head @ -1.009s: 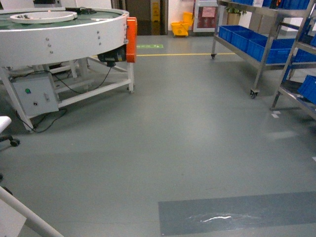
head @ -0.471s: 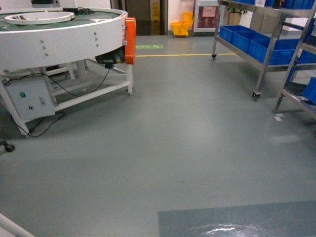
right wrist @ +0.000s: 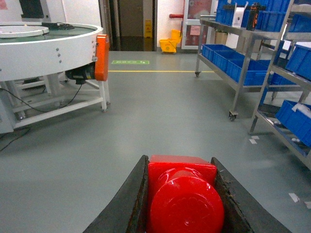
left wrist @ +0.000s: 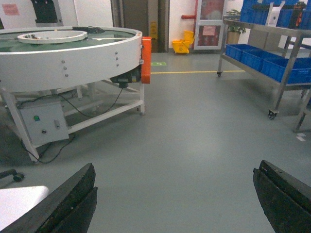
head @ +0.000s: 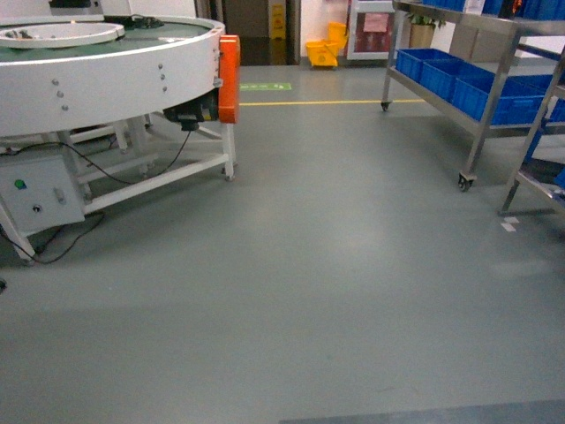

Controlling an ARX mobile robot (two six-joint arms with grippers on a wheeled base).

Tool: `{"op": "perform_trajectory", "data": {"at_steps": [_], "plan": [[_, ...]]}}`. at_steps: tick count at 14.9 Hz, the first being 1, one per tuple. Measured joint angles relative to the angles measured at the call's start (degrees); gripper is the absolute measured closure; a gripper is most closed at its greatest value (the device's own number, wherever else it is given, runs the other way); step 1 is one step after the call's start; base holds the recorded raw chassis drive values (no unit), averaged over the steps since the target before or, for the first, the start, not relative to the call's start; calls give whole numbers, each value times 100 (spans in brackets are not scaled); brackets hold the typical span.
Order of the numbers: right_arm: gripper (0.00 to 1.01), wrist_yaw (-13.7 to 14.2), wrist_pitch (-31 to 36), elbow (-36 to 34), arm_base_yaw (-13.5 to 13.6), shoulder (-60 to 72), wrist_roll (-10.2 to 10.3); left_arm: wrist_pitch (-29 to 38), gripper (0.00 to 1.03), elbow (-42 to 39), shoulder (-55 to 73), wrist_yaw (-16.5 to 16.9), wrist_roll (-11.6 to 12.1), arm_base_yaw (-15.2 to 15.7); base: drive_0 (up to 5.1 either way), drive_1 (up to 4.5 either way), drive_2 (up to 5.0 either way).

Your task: Pick red block from blue box to shelf

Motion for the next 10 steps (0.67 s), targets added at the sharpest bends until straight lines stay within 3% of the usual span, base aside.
{"op": "perform_trajectory", "data": {"at_steps": [10], "plan": [[73,0,20,0,0,0,0,24,5,0,0,4,2,0,-6,408,-420]]}}
